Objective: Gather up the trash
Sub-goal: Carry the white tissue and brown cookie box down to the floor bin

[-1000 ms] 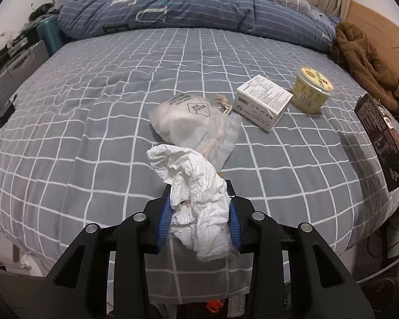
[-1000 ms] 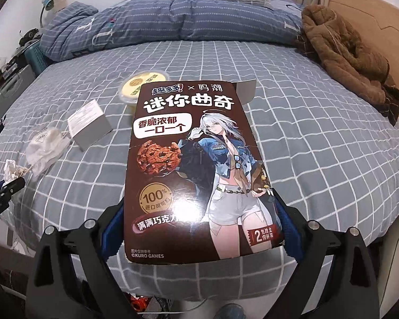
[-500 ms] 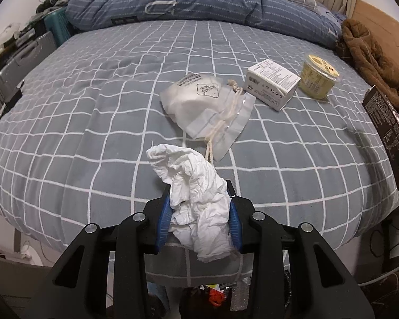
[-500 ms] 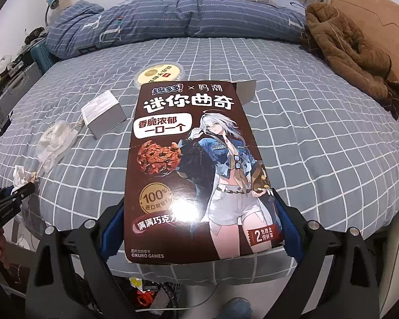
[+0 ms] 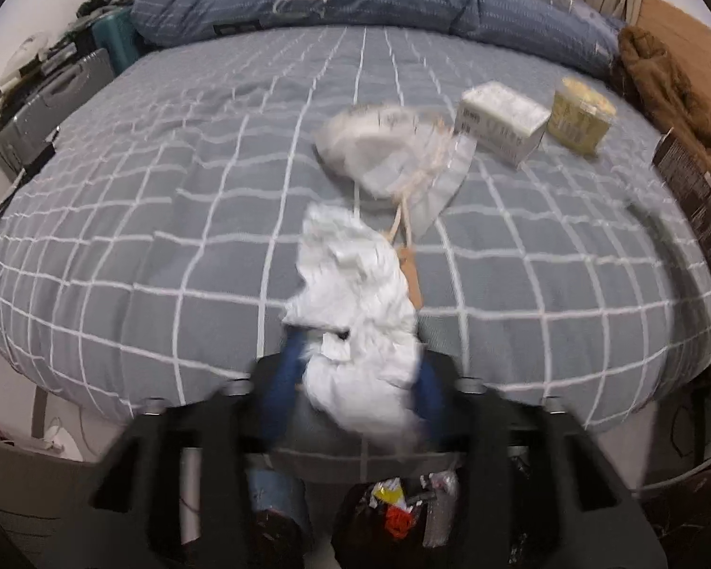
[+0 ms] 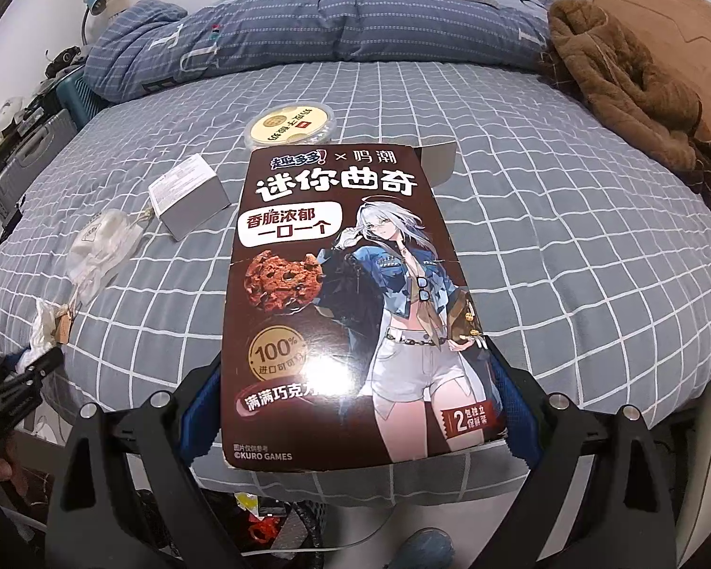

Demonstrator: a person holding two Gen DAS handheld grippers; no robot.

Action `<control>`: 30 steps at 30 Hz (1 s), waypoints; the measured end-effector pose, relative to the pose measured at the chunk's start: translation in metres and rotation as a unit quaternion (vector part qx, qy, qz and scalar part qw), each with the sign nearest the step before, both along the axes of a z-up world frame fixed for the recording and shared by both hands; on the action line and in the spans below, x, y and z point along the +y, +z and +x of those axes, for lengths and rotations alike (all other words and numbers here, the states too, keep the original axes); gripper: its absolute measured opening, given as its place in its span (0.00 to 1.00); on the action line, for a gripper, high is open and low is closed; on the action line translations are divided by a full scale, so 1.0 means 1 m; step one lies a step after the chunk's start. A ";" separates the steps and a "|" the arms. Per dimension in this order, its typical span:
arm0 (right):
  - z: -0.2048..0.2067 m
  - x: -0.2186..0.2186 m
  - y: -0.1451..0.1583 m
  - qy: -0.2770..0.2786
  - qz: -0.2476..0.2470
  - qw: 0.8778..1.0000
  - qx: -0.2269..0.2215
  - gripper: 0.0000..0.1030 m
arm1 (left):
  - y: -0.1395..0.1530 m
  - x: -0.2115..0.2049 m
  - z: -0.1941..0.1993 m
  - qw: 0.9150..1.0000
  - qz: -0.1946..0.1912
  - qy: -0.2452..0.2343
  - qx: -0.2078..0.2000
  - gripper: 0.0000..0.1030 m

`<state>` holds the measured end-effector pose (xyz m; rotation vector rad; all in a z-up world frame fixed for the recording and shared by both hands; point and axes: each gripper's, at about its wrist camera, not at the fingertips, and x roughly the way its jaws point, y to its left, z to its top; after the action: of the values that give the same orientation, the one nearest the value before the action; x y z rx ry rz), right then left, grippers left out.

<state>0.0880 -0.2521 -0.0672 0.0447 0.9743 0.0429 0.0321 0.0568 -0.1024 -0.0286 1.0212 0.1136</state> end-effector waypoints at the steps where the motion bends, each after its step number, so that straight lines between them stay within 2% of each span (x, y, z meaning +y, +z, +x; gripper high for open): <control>1: 0.000 0.000 0.000 0.000 -0.001 1.000 0.000 0.87 | 0.000 0.001 0.000 1.000 -0.002 0.002 -0.002 0.26; 2: 0.000 0.001 0.000 0.001 -0.001 1.000 0.000 0.87 | 0.001 0.002 -0.001 1.000 -0.008 0.001 -0.002 0.15; 5: -0.002 0.003 0.001 0.001 -0.002 1.000 -0.002 0.87 | 0.007 0.004 -0.004 1.000 -0.018 -0.002 -0.005 0.12; 18: -0.034 0.014 0.032 0.003 0.000 0.999 -0.034 0.87 | 0.044 -0.006 -0.024 0.999 -0.039 -0.015 -0.026 0.11; 30: -0.079 0.034 0.052 0.017 0.004 0.999 -0.047 0.87 | 0.064 -0.018 -0.053 0.998 -0.051 -0.029 -0.035 0.11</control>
<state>0.0094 -0.2181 -0.0154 0.0330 0.8809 0.0795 -0.0212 0.0386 -0.0385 -0.0946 0.9561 0.0079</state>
